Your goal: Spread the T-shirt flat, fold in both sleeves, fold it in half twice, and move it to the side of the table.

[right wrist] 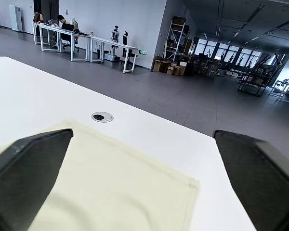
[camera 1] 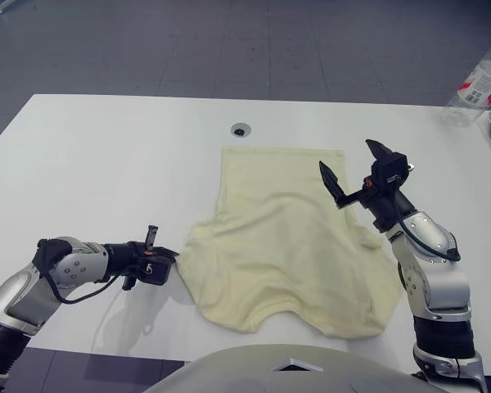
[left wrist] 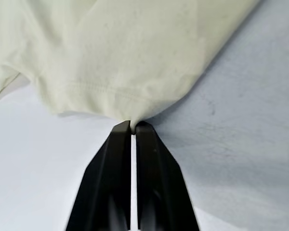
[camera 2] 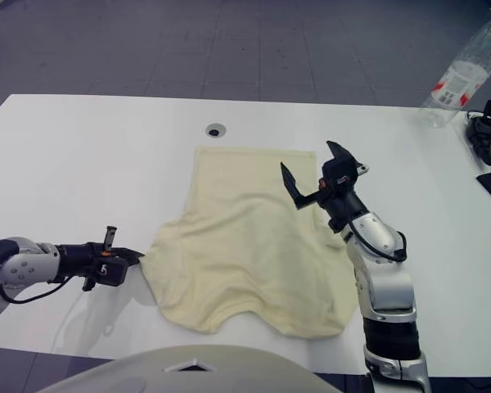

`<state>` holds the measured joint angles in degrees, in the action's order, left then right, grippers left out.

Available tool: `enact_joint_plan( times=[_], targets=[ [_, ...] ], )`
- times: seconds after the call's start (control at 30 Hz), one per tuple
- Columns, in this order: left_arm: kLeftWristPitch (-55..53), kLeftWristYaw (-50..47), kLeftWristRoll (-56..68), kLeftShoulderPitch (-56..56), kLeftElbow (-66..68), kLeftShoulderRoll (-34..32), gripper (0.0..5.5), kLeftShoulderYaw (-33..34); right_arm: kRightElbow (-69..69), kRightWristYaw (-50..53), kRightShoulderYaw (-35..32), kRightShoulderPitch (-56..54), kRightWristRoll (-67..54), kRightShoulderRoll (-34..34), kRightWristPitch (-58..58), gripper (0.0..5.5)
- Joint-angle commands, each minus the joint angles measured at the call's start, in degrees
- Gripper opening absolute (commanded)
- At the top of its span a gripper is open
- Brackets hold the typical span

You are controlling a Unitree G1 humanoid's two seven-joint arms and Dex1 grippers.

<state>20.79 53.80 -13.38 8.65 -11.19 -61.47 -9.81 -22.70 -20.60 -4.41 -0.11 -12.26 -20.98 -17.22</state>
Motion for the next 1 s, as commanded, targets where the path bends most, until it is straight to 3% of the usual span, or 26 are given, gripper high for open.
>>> enact_joint_plan(
  times=[0.03,0.57,1.0],
  targets=[
    [-0.7,1.3,-0.8,1.3,0.3,0.0,0.01,-1.3,0.7,-0.1,0.6,-0.9,1.5,-0.6,0.5,5.40],
    [-1.0,-0.3,2.4,-2.2,-1.3,0.9,0.01,2.1,0.6,-0.4,0.3,-0.8,1.3,-0.3,0.4,5.40],
    [-8.3,3.9,11.3,-4.8,-10.8,2.3,0.01,2.4,0.1,0.3,1.0,-0.6,1.9,0.2,0.1,5.40]
  ],
)
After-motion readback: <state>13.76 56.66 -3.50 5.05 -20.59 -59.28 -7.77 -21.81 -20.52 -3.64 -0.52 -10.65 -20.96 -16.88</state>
